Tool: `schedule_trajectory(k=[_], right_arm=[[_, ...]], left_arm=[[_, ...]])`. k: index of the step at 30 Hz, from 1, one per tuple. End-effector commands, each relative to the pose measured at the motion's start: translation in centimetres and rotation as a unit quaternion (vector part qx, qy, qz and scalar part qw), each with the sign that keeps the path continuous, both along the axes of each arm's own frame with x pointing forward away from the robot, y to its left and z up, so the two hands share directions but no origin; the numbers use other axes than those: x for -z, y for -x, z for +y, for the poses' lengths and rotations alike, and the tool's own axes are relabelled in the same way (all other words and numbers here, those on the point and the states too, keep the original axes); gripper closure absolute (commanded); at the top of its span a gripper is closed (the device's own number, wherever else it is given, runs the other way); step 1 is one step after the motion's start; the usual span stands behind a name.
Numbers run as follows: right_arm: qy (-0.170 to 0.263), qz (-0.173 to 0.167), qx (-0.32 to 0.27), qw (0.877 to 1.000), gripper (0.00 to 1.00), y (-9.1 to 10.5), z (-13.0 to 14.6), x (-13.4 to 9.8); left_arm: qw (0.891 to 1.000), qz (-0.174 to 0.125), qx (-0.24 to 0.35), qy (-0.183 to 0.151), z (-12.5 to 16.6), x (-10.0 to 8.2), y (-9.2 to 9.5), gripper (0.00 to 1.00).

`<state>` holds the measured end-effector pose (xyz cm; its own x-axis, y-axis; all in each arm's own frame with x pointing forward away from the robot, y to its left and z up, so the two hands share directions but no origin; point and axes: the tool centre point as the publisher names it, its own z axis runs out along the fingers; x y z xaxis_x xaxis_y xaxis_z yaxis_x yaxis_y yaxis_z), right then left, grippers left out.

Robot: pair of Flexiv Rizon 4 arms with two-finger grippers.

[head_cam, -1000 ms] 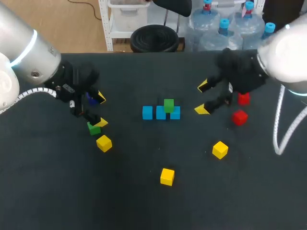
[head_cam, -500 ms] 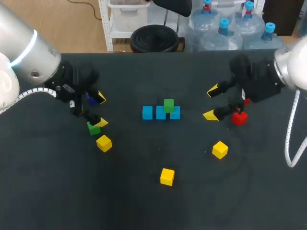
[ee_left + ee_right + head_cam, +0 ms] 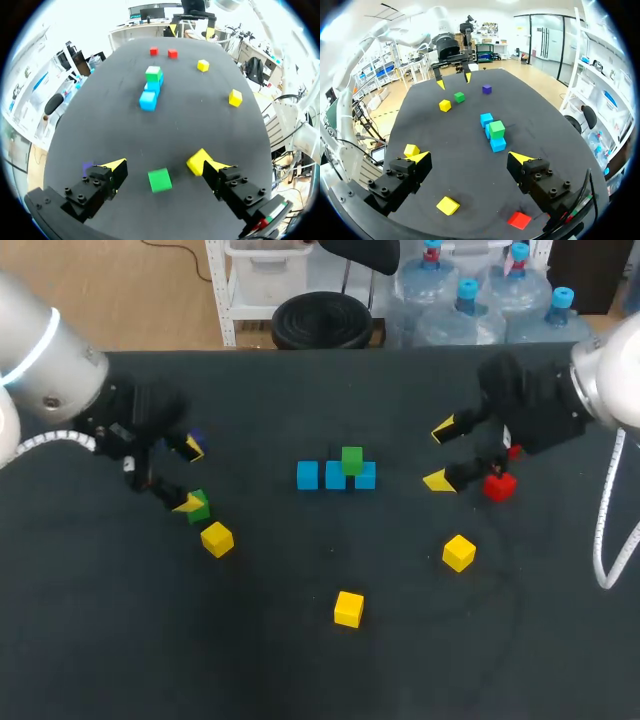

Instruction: Place the blue cubes, place green cubes on the blue cubes, place the yellow cubes on the green cubes, then place the red cubes on the yellow cubes, and place purple cube on the red cubes.

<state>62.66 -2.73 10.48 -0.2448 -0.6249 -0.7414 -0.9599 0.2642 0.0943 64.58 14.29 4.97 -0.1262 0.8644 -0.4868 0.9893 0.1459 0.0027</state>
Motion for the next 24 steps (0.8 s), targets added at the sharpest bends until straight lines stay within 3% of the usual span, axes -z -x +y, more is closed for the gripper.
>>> schedule_trajectory(k=[1,7,13,24], right_arm=[[-0.001,0.000,0.000,1.000,0.00,0.0,0.0,0.0],[-0.001,0.000,0.000,1.000,0.00,0.0,0.0,0.0],[-0.001,0.000,0.000,1.000,0.00,0.0,0.0,0.0],[-0.001,0.000,0.000,1.000,0.00,0.0,0.0,0.0]], left_arm=[[1.000,-0.004,-0.014,0.001,1.7,0.0,1.6,0.00],[0.998,-0.010,-0.068,-0.017,2.5,0.4,1.9,0.00],[0.994,-0.026,-0.111,-0.001,2.2,1.1,2.0,0.00],[0.994,-0.041,-0.100,0.013,2.1,2.4,1.4,0.00]])
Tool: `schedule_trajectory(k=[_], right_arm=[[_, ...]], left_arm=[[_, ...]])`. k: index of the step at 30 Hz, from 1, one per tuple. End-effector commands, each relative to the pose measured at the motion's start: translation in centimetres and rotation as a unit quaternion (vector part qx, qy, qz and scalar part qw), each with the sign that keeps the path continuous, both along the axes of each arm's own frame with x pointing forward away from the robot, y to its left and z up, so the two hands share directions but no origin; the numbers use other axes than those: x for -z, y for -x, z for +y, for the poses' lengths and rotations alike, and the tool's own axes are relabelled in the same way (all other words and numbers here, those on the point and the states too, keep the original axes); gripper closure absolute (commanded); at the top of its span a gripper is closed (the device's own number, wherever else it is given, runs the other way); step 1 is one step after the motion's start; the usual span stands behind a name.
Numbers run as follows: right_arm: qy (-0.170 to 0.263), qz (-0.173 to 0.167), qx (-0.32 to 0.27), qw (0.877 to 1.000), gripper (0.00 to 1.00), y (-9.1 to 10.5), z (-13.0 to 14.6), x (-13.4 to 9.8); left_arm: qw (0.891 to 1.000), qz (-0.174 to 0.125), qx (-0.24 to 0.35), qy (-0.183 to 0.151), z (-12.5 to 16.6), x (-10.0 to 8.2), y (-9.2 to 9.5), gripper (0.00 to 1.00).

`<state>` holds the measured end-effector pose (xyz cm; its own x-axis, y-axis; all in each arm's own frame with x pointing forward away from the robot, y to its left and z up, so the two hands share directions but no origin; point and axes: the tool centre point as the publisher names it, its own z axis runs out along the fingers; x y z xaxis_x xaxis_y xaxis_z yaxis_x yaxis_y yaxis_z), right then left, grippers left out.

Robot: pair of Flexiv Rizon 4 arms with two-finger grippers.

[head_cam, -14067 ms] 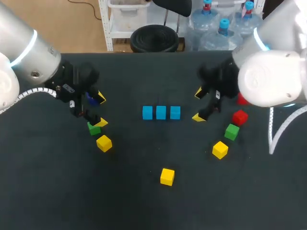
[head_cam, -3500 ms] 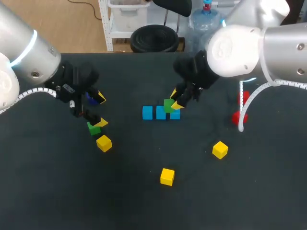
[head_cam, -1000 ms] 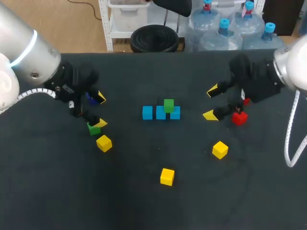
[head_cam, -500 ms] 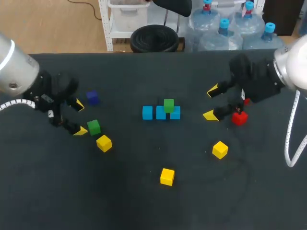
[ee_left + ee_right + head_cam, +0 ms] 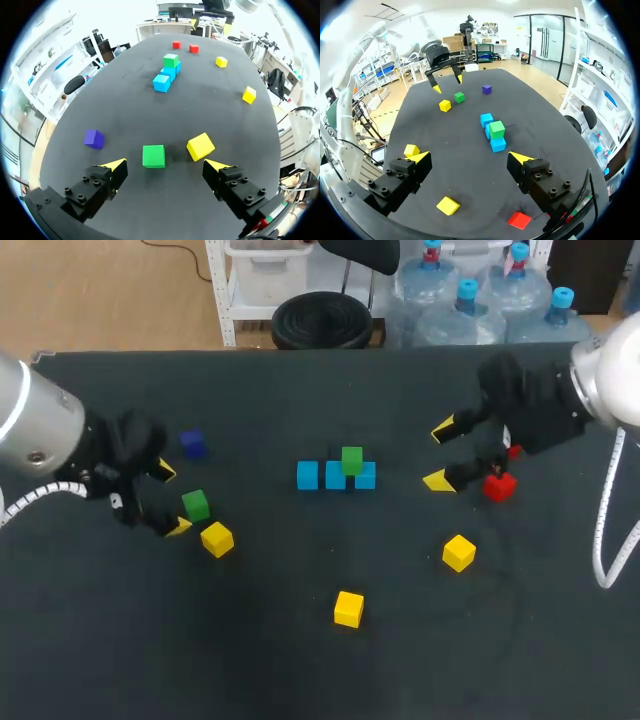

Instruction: Place the blue cubes, place green cubes on the blue cubes, place the yellow cubes on the green cubes, then place the red cubes on the yellow cubes, and place purple cube on the red cubes.

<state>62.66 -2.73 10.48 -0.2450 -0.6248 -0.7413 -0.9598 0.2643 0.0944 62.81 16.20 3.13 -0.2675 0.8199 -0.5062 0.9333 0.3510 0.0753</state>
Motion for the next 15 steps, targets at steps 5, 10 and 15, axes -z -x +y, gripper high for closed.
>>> schedule_trajectory(k=[5,10,15], right_arm=[[-0.001,0.000,0.000,1.000,0.00,0.0,0.0,0.0],[-0.001,0.000,0.000,1.000,0.00,0.0,0.0,0.0],[-0.001,0.000,0.000,1.000,0.00,0.0,0.0,0.0]], left_arm=[[1.000,-0.010,0.009,0.016,0.3,1.0,-0.6,0.00],[1.000,-0.010,0.001,0.024,0.4,1.5,-0.6,0.00],[0.999,-0.013,0.000,0.030,0.0,1.8,-0.5,0.00]])
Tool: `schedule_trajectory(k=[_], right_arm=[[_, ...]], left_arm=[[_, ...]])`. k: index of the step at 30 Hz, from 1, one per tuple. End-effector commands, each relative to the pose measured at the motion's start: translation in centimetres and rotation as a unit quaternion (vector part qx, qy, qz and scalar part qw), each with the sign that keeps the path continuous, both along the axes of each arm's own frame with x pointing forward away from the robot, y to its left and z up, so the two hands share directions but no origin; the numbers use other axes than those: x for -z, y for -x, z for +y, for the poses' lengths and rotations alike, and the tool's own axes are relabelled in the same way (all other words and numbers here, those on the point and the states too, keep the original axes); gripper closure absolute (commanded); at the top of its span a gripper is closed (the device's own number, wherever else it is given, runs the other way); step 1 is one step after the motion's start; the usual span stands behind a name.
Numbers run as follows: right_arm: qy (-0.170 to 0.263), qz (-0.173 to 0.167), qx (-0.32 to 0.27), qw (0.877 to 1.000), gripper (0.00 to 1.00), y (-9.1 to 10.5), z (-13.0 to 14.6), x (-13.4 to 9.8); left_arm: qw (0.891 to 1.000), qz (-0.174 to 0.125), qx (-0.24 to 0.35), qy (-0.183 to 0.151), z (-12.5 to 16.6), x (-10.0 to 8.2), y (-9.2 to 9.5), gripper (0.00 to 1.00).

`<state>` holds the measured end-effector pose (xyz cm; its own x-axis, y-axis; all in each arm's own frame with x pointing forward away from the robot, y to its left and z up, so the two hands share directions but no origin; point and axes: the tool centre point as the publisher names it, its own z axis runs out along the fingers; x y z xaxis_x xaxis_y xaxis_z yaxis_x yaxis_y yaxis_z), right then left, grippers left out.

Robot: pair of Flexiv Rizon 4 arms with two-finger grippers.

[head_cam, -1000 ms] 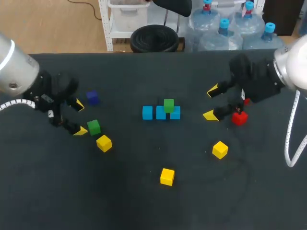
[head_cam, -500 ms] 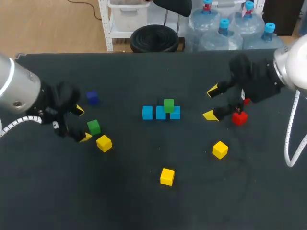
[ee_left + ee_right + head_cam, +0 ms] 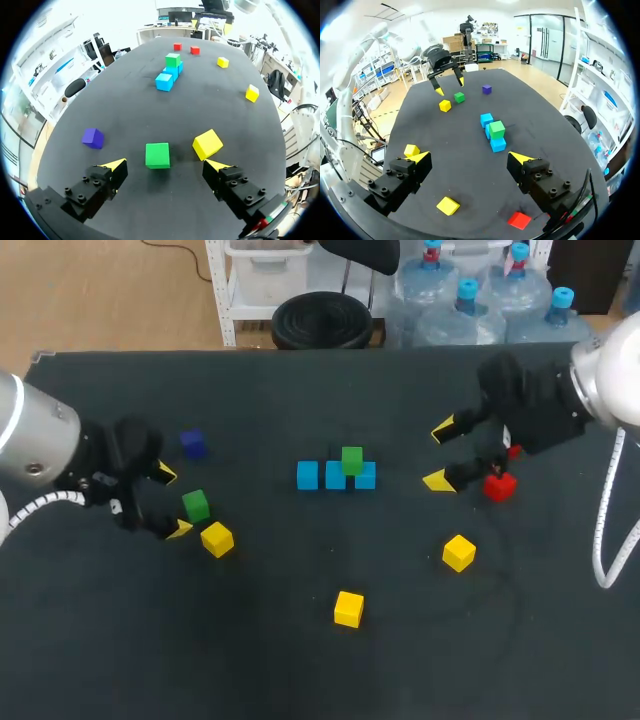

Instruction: Place the blue cubes, place green cubes on the blue cubes, place the yellow cubes on the green cubes, then place the red cubes on the yellow cubes, and place purple cube on the red cubes.

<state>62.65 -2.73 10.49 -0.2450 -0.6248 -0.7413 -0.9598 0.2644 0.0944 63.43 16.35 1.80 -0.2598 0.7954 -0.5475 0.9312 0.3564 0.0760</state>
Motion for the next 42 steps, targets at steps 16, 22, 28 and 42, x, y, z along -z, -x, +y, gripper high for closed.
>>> schedule_trajectory(k=[16,22,28,42], right_arm=[[-0.001,0.000,0.000,1.000,0.00,0.0,0.0,0.1],[-0.001,0.000,0.000,1.000,0.00,0.0,0.0,0.1],[-0.001,0.000,0.000,1.000,0.00,0.0,0.0,0.1],[-0.001,0.000,0.000,1.000,0.00,0.0,0.0,0.1]], left_arm=[[1.000,0.000,0.011,0.012,-0.7,1.2,-0.7,0.35],[1.000,0.000,0.014,0.010,-0.7,1.3,-1.1,0.33],[1.000,-0.001,0.019,0.010,-1.0,1.4,-1.6,0.27],[1.000,0.002,0.021,0.016,-1.4,1.7,-2.2,0.76]])
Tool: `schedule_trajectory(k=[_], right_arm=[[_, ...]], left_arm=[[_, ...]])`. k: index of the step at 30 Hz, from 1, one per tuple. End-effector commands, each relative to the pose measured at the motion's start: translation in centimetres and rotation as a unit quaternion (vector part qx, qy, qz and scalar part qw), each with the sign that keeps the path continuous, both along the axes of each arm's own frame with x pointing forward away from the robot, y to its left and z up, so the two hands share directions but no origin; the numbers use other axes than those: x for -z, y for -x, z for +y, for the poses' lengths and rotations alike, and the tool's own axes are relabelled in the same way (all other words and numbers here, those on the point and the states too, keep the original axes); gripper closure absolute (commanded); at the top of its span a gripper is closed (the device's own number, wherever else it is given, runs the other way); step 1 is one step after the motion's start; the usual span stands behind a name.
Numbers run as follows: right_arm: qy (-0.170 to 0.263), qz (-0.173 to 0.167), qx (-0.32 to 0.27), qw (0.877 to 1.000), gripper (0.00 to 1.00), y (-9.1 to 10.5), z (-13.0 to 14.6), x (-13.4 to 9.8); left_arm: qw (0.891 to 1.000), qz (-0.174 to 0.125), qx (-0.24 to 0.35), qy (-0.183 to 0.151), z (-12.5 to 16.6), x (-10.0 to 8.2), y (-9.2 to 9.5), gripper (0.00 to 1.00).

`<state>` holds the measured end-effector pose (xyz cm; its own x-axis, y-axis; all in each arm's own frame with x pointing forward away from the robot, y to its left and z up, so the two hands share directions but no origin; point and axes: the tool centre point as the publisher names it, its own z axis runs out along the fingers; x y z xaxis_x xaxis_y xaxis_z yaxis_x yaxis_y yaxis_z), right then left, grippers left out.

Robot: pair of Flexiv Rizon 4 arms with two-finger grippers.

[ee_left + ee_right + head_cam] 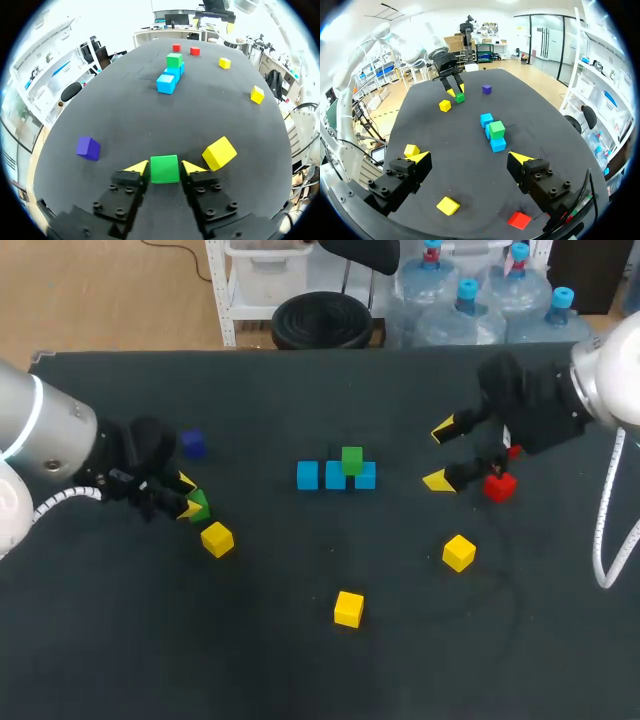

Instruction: Place the blue cubes, place green cubes on the blue cubes, place the yellow cubes on the green cubes, then place the red cubes on the yellow cubes, and place purple cube on the red cubes.

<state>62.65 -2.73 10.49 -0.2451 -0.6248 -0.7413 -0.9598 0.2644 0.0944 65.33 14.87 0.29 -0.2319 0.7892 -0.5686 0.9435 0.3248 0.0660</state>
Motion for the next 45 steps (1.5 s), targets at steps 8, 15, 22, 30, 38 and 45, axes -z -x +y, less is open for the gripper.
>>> schedule_trajectory(k=[8,15,22,30,38,45], right_arm=[[-0.001,0.000,0.000,1.000,0.00,0.0,0.0,0.1],[-0.001,0.000,0.000,1.000,0.00,0.0,0.0,0.1],[-0.001,0.000,0.000,1.000,0.00,0.0,0.0,0.1],[-0.001,0.000,0.000,1.000,0.00,0.0,0.0,0.1],[-0.001,0.000,0.000,1.000,0.00,0.0,0.0,0.1],[-0.001,0.000,0.000,1.000,0.00,0.0,0.0,0.1]], left_arm=[[1.000,0.001,0.001,0.005,0.0,0.2,-0.1,1.00],[1.000,-0.014,0.006,-0.001,-0.1,-1.6,-0.3,1.00],[0.999,-0.021,0.039,0.000,-1.5,-3.5,-1.5,1.00],[0.995,-0.021,0.092,-0.004,-4.6,-5.2,-3.1,1.00],[0.992,-0.018,0.126,-0.001,-7.5,-6.1,-4.7,1.00],[0.989,-0.020,0.144,-0.001,-9.6,-6.4,-5.7,1.00]])
